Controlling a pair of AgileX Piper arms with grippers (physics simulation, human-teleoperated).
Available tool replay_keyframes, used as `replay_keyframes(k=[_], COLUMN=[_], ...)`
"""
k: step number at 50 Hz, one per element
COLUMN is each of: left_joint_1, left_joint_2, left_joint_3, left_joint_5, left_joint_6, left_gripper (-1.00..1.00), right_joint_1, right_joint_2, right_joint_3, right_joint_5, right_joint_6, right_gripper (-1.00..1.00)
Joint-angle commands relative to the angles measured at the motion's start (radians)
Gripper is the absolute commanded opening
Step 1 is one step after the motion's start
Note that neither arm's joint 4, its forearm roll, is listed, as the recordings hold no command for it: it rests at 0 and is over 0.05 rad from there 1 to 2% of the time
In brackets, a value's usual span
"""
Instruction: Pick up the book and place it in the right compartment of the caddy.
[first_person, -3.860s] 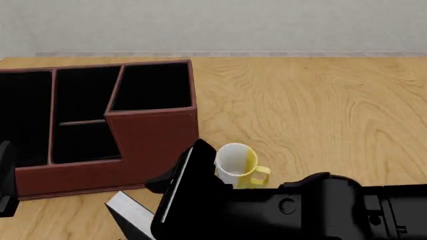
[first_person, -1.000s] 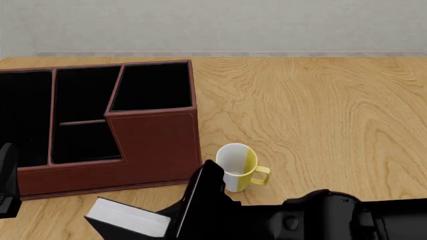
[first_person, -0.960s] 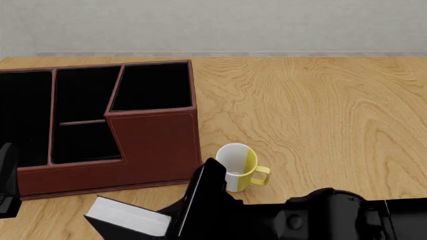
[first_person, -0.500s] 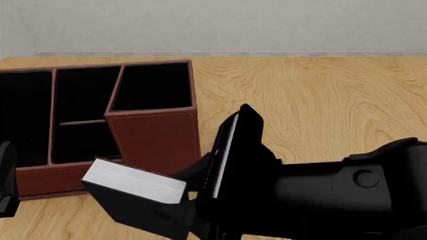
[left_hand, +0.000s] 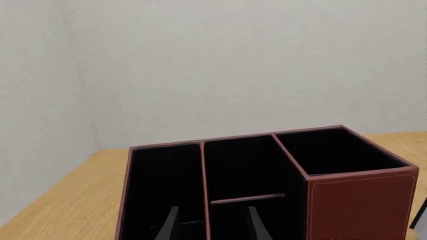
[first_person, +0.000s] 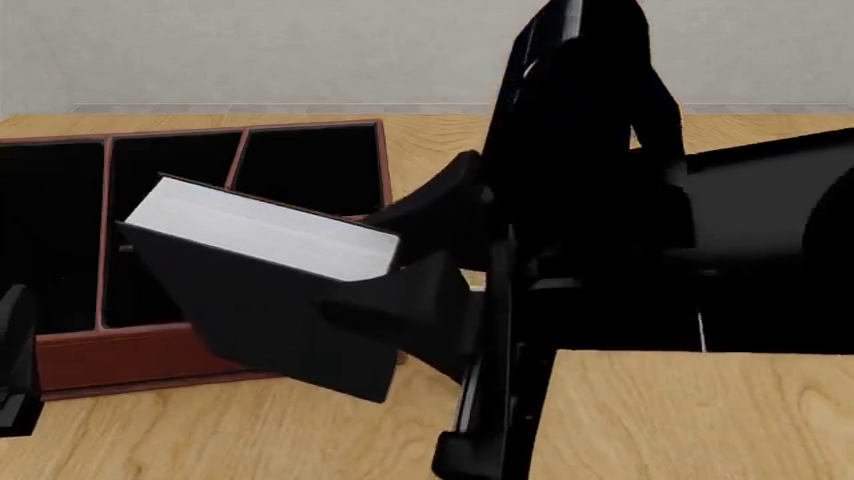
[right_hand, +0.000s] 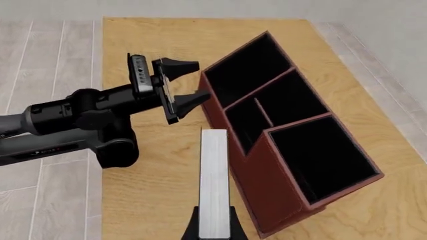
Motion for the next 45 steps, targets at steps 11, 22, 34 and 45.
replay_keyframes(k=[11, 22, 34, 45], left_joint_1=[-0.005, -0.021, -0.068, -0.135], left_joint_2=[0.0, 0.0, 0.0, 0.0], left_joint_3=[-0.021, -0.021, -0.007, -0.035], left_joint_5=[0.015, 0.018, 0.014, 0.048], left_joint_6=[-0.003, 0.005, 0.022, 0.033], left_gripper=[1.0, 1.0, 1.0, 1.0], right_joint_1=[-0.016, -0.033, -0.065, -0.097], right_joint_2=[0.031, 0.072, 0.117, 0.151], right_joint_3=[-0.271, -0.421, -0.543, -0.605], right_joint_5=[0.19, 0.278, 0.348, 0.384], right_joint_6=[-0.006, -0.016, -0.029, -0.023], right_gripper=[-1.0, -1.0, -1.0, -1.0])
